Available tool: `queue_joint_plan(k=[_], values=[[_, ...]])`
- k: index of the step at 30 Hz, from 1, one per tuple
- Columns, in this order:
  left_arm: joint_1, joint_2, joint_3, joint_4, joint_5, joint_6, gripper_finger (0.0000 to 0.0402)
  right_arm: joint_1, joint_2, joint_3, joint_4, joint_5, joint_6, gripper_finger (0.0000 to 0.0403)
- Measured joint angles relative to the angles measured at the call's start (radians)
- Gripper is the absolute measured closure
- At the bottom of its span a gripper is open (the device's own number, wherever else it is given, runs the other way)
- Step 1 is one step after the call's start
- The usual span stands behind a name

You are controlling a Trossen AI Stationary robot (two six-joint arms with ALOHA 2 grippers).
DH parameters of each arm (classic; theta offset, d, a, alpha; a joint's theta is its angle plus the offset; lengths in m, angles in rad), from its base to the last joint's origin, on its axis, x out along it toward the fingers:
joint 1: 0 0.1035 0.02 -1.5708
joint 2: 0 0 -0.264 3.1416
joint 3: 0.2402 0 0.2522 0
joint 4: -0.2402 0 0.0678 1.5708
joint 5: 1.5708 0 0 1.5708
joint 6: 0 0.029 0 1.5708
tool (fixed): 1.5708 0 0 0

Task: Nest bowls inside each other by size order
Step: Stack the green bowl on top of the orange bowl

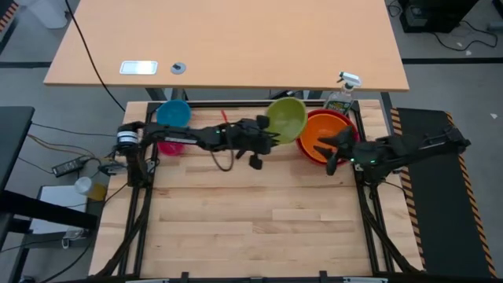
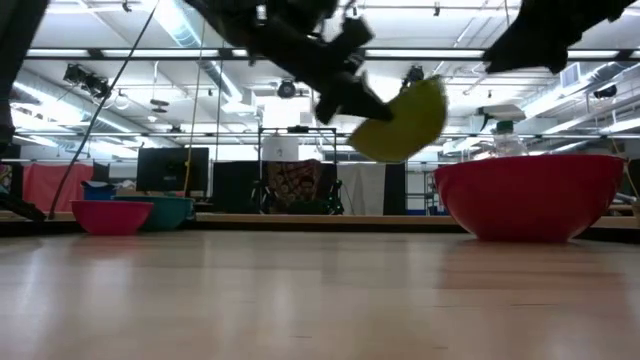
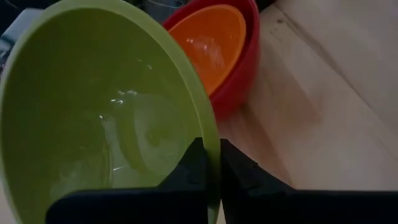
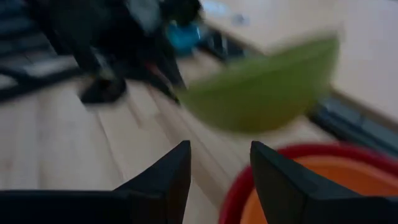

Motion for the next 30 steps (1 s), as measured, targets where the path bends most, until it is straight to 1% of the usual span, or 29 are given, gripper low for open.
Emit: queue_joint_plan(k=[2,6,8,14,17,22,25,30], values=[[0.000,0.060,0.073,0.012,0.025,0.008,0.0389,0.021,-0.052,-0.019,0.065,0.011,-0.052,0.0231],[0.000,0.166,0.210,0.057,0.122,0.016,0.0389,0.042,-0.136,-0.032,0.158,0.008,-0.147,0.0231],[0.000,0.224,0.283,0.058,0.153,0.014,0.0389,0.052,-0.167,-0.032,0.202,0.003,-0.194,0.0231],[-0.004,0.401,0.493,0.056,0.270,0.020,0.0389,0.072,-0.212,-0.032,0.347,-0.041,-0.329,0.0231],[-0.006,0.479,0.573,0.038,0.286,0.029,0.0389,0.077,-0.220,-0.032,0.372,-0.045,-0.365,0.0231],[-0.005,0.558,0.647,-0.028,0.285,0.038,0.0389,0.078,-0.217,-0.032,0.363,-0.051,-0.365,0.0231],[-0.004,0.577,0.651,-0.021,0.273,0.045,0.0387,0.078,-0.214,-0.032,0.357,-0.051,-0.364,0.0231],[-0.003,0.581,0.649,-0.028,0.250,0.045,0.0365,0.078,-0.211,-0.032,0.357,-0.051,-0.360,0.0231]])
